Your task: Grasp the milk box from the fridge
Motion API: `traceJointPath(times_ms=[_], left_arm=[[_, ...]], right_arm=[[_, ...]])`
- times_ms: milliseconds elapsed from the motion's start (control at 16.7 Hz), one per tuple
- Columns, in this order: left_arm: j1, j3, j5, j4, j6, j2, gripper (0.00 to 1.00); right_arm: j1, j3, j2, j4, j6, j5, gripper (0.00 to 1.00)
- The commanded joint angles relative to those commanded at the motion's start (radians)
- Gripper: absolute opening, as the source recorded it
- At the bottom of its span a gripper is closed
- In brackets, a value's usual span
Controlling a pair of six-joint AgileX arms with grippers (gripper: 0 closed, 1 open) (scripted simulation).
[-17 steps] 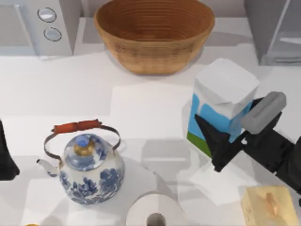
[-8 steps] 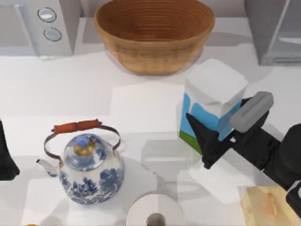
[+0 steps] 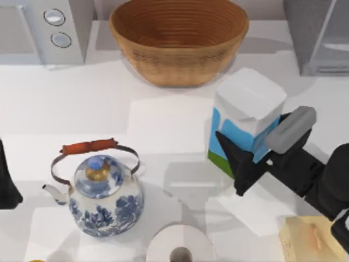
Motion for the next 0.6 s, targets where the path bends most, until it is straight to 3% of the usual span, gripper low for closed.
traceJointPath(times_ms=[240,600], left_arm=[[0.000,0.000,0.000,0.000,0.000,0.000,1.00],[0.000,0.000,0.000,0.000,0.000,0.000,1.00]], right_arm=[[0.000,0.000,0.000,0.000,0.000,0.000,0.98],[0.000,0.000,0.000,0.000,0.000,0.000,1.00]])
